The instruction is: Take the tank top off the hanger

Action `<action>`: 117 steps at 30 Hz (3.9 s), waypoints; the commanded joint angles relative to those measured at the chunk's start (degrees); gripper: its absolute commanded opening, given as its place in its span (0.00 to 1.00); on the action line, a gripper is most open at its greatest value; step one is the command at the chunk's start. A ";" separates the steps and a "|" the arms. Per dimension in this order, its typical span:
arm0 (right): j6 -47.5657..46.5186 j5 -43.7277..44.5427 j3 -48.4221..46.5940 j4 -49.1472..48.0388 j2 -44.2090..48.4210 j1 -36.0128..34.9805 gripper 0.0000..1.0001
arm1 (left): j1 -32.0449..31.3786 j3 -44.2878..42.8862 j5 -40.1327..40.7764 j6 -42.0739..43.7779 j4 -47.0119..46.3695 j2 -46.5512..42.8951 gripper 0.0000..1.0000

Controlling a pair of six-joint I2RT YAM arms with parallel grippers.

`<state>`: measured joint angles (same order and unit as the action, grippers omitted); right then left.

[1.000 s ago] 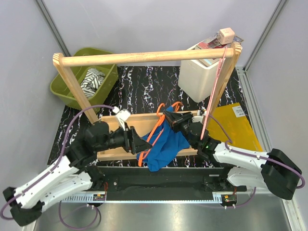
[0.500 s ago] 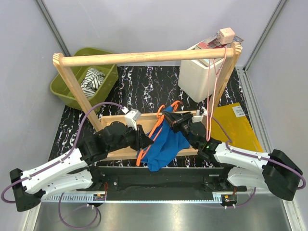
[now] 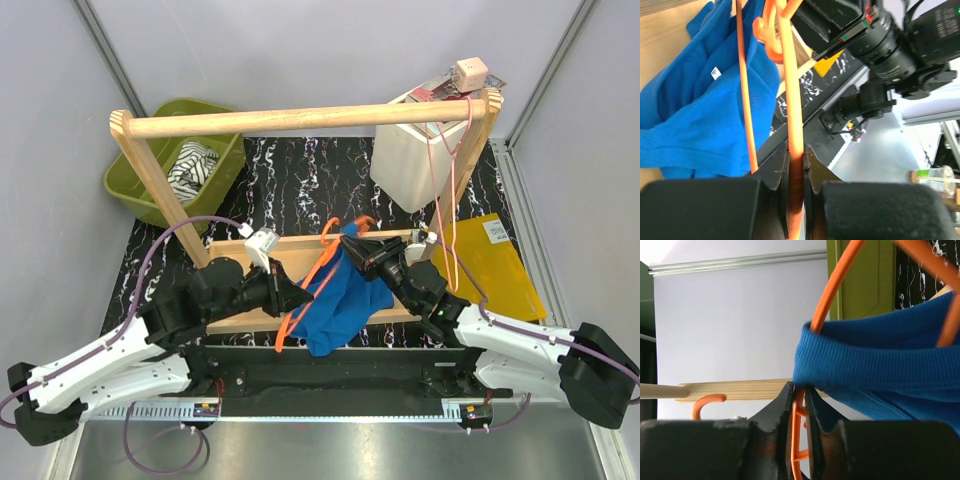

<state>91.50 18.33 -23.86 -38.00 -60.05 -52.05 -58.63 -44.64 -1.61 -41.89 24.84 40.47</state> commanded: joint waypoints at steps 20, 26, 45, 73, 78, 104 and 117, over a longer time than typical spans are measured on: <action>-44.03 -8.13 3.63 -7.73 2.67 0.55 0.93 | 0.62 -5.11 -7.26 -4.16 3.11 -8.12 0.00; -49.49 -9.62 8.65 -20.54 -0.33 0.46 0.83 | 0.62 -1.86 -8.41 -5.92 1.62 -10.85 0.00; -42.23 -2.26 8.13 -14.05 2.48 0.55 0.01 | 0.62 0.35 -11.75 -7.77 -0.49 -12.17 0.00; -30.07 18.24 2.24 23.58 11.71 0.55 0.41 | 0.62 -11.40 1.43 -9.17 2.85 -17.80 0.00; -29.81 17.45 2.41 23.58 12.68 0.55 0.49 | 0.62 -18.98 0.48 -9.62 -2.94 -7.28 0.00; -28.75 15.42 4.87 24.90 18.74 0.46 0.53 | -0.69 -26.73 9.87 -13.48 -27.12 11.82 0.00; -28.49 14.90 5.40 25.60 20.24 0.55 0.53 | -4.65 -30.86 13.38 -14.62 -28.88 22.80 0.00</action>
<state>62.81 33.28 -18.63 -13.32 -40.91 -51.68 -61.93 -72.34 8.38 -56.01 1.10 61.60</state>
